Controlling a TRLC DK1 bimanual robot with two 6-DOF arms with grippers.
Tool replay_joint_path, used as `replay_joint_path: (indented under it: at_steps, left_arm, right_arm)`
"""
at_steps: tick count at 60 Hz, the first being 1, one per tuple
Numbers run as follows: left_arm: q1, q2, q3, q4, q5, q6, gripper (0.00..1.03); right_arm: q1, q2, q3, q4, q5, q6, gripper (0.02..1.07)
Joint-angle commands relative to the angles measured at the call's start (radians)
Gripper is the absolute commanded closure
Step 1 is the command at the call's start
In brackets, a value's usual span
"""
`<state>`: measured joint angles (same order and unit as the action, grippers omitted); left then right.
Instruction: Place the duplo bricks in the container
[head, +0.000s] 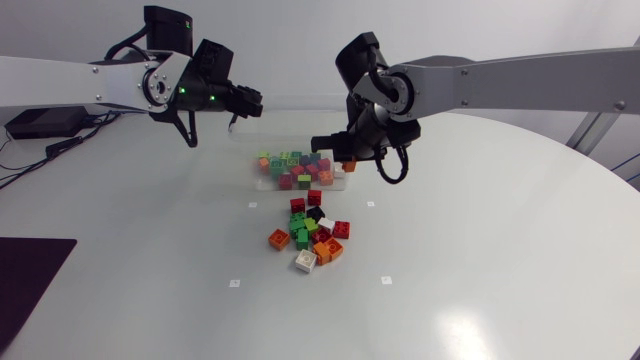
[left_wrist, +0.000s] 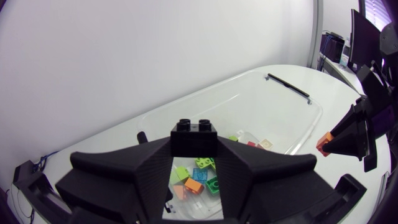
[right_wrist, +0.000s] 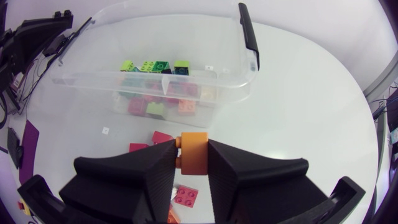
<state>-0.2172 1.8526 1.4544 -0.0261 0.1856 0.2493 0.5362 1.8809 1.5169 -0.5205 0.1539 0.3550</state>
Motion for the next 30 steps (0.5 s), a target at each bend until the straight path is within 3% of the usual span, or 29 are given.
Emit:
replay_joint_path:
  at_steps: [1,7,12,30]
  left_arm:
    - [-0.008,0.025,0.058,-0.032,0.017,-0.033,0.51]
    - [-0.010,0.023,0.087,-0.097,0.043,-0.033,0.19]
    - [-0.013,0.014,0.089,-0.120,0.049,-0.031,0.07]
    - [-0.013,-0.066,0.015,-0.146,0.069,-0.005,0.06]
  right_arm:
    - [-0.002,-0.025,0.035,-0.019,0.004,-0.013,0.79]
    - [0.001,-0.028,0.069,-0.032,0.004,-0.013,0.79]
    - [0.001,-0.028,0.098,-0.042,0.004,-0.013,0.79]
    - [-0.007,-0.023,0.160,-0.052,0.004,-0.014,0.79]
